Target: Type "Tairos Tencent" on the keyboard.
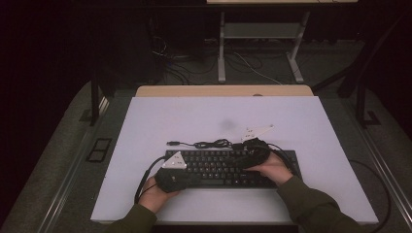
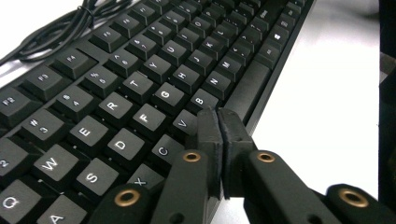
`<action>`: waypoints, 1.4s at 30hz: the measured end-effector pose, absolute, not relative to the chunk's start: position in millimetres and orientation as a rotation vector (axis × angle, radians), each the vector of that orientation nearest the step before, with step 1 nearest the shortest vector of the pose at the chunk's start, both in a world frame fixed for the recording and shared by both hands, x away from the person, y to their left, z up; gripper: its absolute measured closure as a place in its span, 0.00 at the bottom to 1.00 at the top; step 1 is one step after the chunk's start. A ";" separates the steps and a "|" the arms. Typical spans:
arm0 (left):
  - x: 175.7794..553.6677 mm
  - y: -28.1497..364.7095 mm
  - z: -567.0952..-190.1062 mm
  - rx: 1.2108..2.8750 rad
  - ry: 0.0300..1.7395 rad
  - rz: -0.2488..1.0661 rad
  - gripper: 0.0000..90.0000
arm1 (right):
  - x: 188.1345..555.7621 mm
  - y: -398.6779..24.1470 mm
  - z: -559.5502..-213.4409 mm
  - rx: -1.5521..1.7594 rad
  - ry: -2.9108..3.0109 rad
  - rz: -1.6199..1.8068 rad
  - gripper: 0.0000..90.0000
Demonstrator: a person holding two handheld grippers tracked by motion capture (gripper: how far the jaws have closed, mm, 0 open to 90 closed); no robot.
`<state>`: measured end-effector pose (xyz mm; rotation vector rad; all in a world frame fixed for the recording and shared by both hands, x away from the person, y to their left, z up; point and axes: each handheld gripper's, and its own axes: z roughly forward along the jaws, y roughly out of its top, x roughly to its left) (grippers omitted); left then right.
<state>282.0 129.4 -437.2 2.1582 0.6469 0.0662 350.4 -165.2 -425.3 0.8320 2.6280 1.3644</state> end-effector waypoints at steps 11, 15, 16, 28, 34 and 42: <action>285.2 135.6 -433.6 2.117 0.689 0.085 0.78 | 347.6 -168.4 -425.7 0.836 2.634 1.363 0.33; 286.6 135.4 -433.1 2.113 0.693 0.090 0.71 | 344.7 -172.1 -424.6 0.843 2.633 1.370 0.34; 286.9 135.1 -433.1 2.110 0.695 0.095 0.69 | 343.9 -173.0 -424.5 0.843 2.630 1.371 0.34; 294.3 131.0 -431.6 2.096 0.709 0.118 0.48 | 331.1 -190.7 -421.0 0.862 2.601 1.396 0.44; 299.6 127.5 -431.2 2.094 0.704 0.130 0.40 | 325.0 -198.1 -419.5 0.864 2.598 1.403 0.55; 305.3 123.8 -426.3 2.078 0.712 0.158 0.35 | 316.0 -211.3 -419.7 0.873 2.584 1.421 0.71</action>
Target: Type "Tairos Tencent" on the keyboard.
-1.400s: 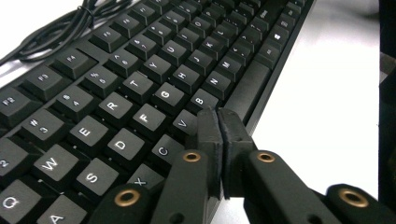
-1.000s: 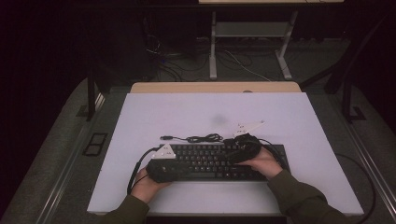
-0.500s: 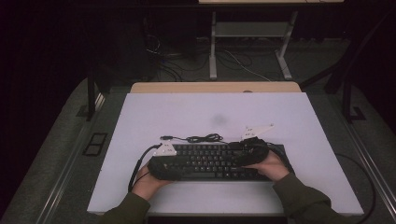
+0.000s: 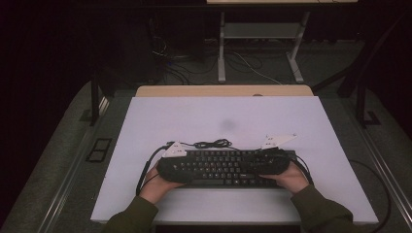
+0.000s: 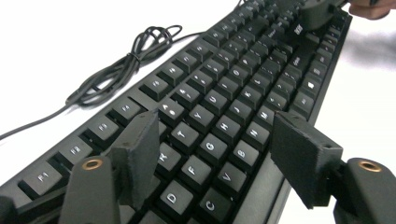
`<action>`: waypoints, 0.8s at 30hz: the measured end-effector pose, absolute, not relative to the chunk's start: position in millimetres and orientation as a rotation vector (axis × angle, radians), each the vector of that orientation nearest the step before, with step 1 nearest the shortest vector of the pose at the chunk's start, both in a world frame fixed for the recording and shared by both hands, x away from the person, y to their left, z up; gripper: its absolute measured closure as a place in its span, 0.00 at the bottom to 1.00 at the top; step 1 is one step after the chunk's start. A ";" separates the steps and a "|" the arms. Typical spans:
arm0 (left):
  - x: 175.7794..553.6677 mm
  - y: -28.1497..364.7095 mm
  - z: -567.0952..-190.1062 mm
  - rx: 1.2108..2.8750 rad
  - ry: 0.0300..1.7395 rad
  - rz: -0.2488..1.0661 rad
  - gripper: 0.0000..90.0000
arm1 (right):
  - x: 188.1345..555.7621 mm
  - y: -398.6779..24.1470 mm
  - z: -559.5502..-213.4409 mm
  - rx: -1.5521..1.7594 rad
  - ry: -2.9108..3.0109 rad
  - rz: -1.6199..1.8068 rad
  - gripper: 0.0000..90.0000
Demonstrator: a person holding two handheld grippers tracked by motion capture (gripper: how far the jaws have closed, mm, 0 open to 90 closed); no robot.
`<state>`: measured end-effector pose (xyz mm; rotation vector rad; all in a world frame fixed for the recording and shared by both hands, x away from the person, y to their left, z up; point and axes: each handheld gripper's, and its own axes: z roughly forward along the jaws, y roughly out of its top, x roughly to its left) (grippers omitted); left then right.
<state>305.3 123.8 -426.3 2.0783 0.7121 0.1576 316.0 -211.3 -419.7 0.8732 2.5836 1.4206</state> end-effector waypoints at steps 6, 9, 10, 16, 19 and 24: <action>310.6 123.4 -422.1 2.059 0.732 0.168 0.32 | 311.2 -216.1 -422.1 0.878 2.600 1.398 0.80; 314.0 122.1 -420.5 2.062 0.730 0.171 0.32 | 308.4 -217.5 -422.6 0.859 2.611 1.382 0.85; 315.0 121.3 -420.5 2.063 0.730 0.171 0.31 | 307.2 -218.0 -422.8 0.857 2.613 1.381 0.86; 319.4 116.6 -421.9 2.062 0.721 0.184 0.31 | 303.6 -220.5 -427.7 0.833 2.654 1.349 0.95; 319.1 114.9 -422.8 2.053 0.727 0.189 0.31 | 303.3 -219.5 -428.6 0.814 2.673 1.331 0.99; 318.7 113.4 -424.8 2.066 0.721 0.210 0.30 | 302.8 -217.6 -431.0 0.783 2.710 1.301 0.99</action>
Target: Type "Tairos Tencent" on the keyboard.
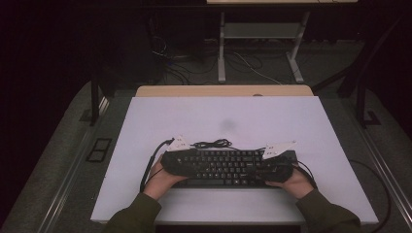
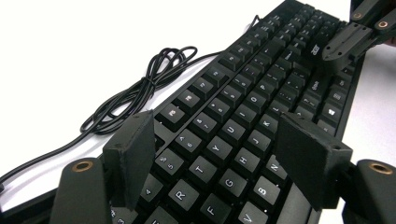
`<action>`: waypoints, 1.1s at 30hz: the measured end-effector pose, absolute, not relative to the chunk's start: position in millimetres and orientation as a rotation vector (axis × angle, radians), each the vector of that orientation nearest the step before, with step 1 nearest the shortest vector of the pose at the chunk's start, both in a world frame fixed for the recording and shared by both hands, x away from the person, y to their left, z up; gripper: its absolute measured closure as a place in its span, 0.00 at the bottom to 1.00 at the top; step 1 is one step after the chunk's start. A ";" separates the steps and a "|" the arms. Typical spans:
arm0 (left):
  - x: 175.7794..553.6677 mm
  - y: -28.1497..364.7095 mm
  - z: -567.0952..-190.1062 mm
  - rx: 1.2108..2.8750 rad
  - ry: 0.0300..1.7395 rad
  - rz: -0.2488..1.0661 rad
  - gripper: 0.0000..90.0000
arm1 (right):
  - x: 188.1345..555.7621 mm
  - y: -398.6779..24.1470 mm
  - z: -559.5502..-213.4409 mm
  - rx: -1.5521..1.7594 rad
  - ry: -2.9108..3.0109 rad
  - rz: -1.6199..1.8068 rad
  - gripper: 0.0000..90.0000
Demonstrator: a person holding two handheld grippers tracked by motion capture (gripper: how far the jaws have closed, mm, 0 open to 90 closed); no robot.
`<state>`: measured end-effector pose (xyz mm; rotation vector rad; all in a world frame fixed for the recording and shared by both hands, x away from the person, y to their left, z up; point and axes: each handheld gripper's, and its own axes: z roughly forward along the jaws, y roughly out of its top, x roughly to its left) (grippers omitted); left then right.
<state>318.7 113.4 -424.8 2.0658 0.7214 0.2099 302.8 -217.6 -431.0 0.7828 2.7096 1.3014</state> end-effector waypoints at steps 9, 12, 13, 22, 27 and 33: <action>320.5 112.4 -428.0 2.084 0.723 0.223 0.30 | 303.4 -215.7 -435.0 0.771 2.728 1.246 1.00; 320.8 112.1 -428.7 2.085 0.726 0.226 0.30 | 303.2 -214.8 -436.1 0.765 2.730 1.238 0.99; 320.8 111.8 -429.0 2.083 0.728 0.227 0.30 | 303.0 -214.1 -436.8 0.768 2.731 1.228 1.00; 323.0 111.0 -431.0 2.094 0.729 0.255 0.36 | 302.2 -213.1 -437.8 0.766 2.732 1.227 1.00; 323.8 111.7 -431.4 2.095 0.745 0.263 0.46 | 302.1 -213.1 -438.0 0.761 2.729 1.227 0.99; 324.2 112.0 -431.9 2.104 0.750 0.266 0.64 | 301.9 -213.1 -438.0 0.760 2.729 1.227 1.00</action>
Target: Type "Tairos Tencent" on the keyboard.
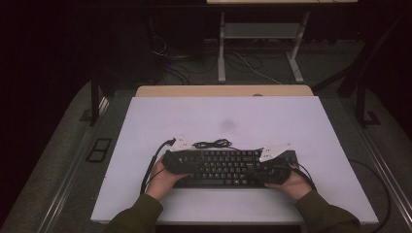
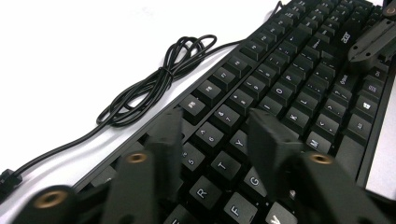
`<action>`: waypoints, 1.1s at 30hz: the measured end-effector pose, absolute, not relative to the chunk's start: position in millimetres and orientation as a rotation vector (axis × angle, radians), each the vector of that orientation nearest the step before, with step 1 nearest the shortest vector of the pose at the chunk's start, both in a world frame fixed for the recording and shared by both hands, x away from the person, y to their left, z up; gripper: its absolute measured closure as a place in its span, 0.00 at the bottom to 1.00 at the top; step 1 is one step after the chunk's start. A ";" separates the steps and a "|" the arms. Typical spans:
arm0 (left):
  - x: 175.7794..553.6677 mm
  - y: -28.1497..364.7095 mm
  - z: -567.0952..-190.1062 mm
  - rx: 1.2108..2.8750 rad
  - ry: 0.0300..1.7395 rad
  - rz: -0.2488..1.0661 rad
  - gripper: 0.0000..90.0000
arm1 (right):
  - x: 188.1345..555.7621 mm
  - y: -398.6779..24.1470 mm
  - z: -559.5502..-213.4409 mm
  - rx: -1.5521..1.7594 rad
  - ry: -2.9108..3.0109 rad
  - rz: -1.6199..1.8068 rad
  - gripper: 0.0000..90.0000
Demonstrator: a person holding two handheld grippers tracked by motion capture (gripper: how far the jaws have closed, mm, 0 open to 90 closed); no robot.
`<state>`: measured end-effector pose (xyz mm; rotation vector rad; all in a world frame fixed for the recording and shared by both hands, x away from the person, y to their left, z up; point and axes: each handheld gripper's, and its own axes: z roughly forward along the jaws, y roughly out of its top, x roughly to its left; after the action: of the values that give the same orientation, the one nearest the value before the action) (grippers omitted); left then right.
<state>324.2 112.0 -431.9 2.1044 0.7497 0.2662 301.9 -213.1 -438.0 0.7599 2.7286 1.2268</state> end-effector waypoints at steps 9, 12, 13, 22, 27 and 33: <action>323.9 110.6 -433.7 2.131 0.752 0.211 0.92 | 302.0 -213.2 -438.1 0.760 2.729 1.228 0.99; 324.3 110.3 -434.4 2.139 0.756 0.205 0.98 | 301.7 -213.1 -438.0 0.759 2.729 1.226 0.99; 324.5 110.6 -434.7 2.141 0.758 0.199 0.98 | 301.8 -213.1 -438.1 0.758 2.728 1.226 0.99; 324.0 108.5 -436.5 2.152 0.754 0.176 0.98 | 301.5 -212.9 -438.0 0.761 2.728 1.225 0.99; 324.0 108.3 -437.2 2.150 0.756 0.176 0.98 | 301.3 -212.9 -438.0 0.761 2.728 1.224 0.99; 324.1 111.1 -434.1 2.139 0.750 0.180 0.98 | 301.5 -213.0 -438.0 0.760 2.728 1.225 0.99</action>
<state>324.1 111.1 -434.1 2.1390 0.7499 0.1798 301.5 -213.0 -438.0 0.7600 2.7279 1.2248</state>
